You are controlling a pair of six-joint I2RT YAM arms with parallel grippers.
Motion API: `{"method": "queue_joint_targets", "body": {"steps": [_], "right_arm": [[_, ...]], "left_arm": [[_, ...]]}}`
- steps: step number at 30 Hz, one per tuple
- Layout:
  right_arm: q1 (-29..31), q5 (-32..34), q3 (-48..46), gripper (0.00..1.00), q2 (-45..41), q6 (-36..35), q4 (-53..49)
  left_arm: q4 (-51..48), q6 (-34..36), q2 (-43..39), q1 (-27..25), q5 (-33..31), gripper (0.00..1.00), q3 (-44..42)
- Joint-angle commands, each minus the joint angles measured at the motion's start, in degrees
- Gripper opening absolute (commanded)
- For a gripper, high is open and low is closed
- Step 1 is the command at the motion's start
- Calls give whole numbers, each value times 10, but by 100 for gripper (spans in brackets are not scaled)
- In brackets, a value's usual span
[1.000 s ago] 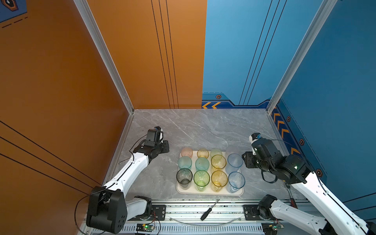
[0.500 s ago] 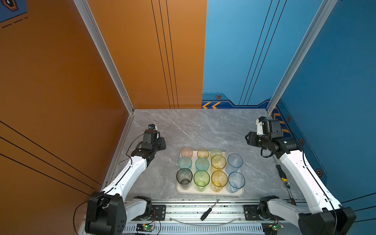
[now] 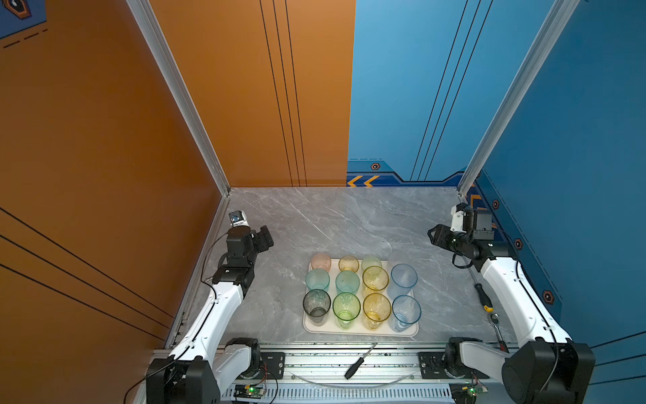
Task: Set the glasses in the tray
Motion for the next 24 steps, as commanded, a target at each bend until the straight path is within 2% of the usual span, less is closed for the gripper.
{"method": "queue_joint_targets", "body": {"steps": [1, 6, 11, 17, 19, 24], "right_arm": [[-4, -9, -17, 55, -31, 5, 32], [-5, 12, -39, 56, -59, 8, 47], [-7, 21, -48, 57, -71, 10, 50], [-7, 18, -55, 58, -66, 22, 59], [-7, 18, -56, 58, -65, 22, 59], [-6, 42, -57, 61, -62, 18, 51]], "left_arm": [[73, 14, -16, 6, -22, 98, -37], [215, 51, 13, 7, -43, 98, -125], [249, 109, 57, 6, -61, 98, -158], [501, 137, 148, 2, -38, 98, -253], [557, 144, 177, -1, -31, 98, -261], [621, 175, 268, -19, -13, 98, -246]]}}
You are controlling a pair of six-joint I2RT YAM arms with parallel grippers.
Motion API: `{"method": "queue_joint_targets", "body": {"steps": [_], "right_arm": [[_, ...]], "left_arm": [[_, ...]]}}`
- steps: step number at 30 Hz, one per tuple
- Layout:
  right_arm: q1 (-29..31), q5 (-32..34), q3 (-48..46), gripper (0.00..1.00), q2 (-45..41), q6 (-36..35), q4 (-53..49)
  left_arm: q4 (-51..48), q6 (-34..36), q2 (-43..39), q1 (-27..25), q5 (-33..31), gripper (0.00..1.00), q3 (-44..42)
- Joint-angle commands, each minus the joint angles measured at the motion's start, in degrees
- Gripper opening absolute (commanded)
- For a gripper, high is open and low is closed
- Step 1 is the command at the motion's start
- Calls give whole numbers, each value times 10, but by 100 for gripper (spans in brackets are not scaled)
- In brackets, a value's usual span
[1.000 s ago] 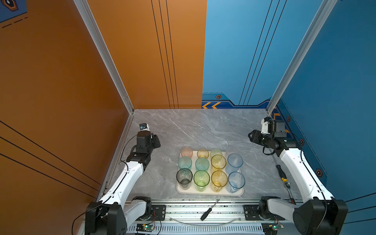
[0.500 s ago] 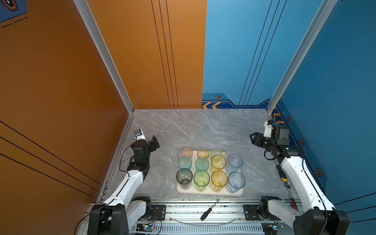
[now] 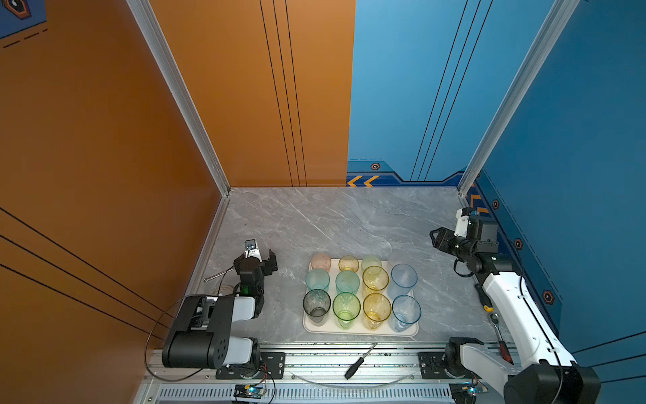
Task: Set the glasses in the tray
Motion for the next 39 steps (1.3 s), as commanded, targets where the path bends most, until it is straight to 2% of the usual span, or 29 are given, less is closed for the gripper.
{"method": "queue_joint_targets", "body": {"steps": [1, 3, 5, 10, 18, 21, 25, 30, 33, 39], "right_arm": [[-3, 32, -11, 61, 1, 3, 6], [-3, 43, -21, 61, -2, 3, 12], [-3, 52, -38, 61, -6, 4, 25], [-4, 74, -77, 62, -1, -8, 73], [-4, 124, -156, 65, -3, -36, 178], [-4, 166, -194, 65, -20, -52, 232], [-4, 228, -263, 65, -49, -57, 350], [-4, 227, -346, 65, -52, -60, 514], [1, 225, -385, 65, -9, -76, 632], [20, 218, -419, 65, 144, -113, 874]], "left_arm": [[126, 37, 62, -14, 18, 98, 12], [160, 59, 102, -32, 1, 98, 20], [122, 65, 86, -46, -26, 98, 24], [129, 77, 94, -60, -47, 98, 30], [129, 78, 94, -60, -47, 98, 29], [128, 77, 94, -59, -46, 98, 30], [128, 78, 94, -59, -47, 98, 30], [128, 77, 94, -59, -46, 98, 30], [128, 77, 94, -59, -46, 98, 30], [128, 77, 94, -58, -46, 98, 30]]}}
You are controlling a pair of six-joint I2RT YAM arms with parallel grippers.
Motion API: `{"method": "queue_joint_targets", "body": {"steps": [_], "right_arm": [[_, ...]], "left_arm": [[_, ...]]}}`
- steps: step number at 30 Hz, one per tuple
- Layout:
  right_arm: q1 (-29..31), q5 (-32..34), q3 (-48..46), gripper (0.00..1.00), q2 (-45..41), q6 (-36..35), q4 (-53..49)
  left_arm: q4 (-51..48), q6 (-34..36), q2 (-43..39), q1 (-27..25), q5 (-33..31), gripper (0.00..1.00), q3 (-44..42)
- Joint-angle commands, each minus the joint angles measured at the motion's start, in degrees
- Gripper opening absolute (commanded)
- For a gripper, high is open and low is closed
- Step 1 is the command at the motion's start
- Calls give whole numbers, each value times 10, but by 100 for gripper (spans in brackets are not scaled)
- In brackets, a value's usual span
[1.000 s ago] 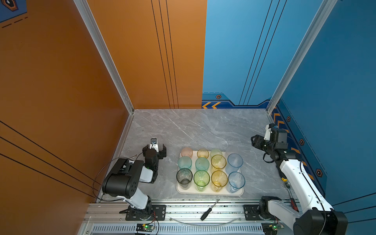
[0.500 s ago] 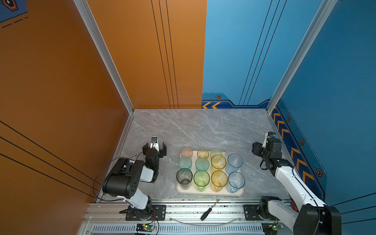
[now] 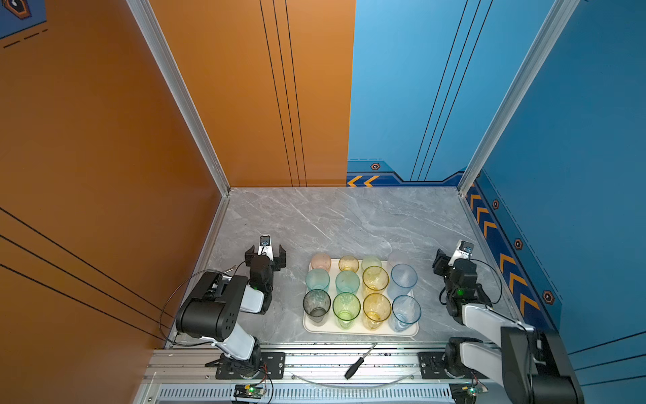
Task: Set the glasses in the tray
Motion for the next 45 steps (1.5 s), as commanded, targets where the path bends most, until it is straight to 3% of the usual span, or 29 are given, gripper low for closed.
{"method": "queue_joint_targets", "body": {"steps": [1, 7, 12, 14, 16, 17, 19, 45], "right_arm": [[11, -2, 0, 65, 69, -38, 176], [45, -25, 8, 65, 204, -87, 297], [40, -8, 72, 67, 182, -76, 148], [38, -15, 118, 72, 168, -74, 32], [39, -15, 105, 73, 182, -75, 83], [38, -13, 110, 76, 176, -74, 60], [38, -12, 108, 100, 179, -74, 69], [40, -10, 109, 100, 179, -75, 68]], "left_arm": [[16, 12, 2, -2, -11, 98, 10], [15, 12, 2, -2, -11, 98, 10], [15, 11, 2, -2, -10, 98, 10], [15, 11, 2, -2, -11, 98, 11], [15, 12, 2, -2, -12, 98, 11], [15, 11, 2, -2, -12, 98, 11], [15, 12, 2, -2, -11, 98, 11], [14, 12, 2, -2, -12, 98, 11]]}}
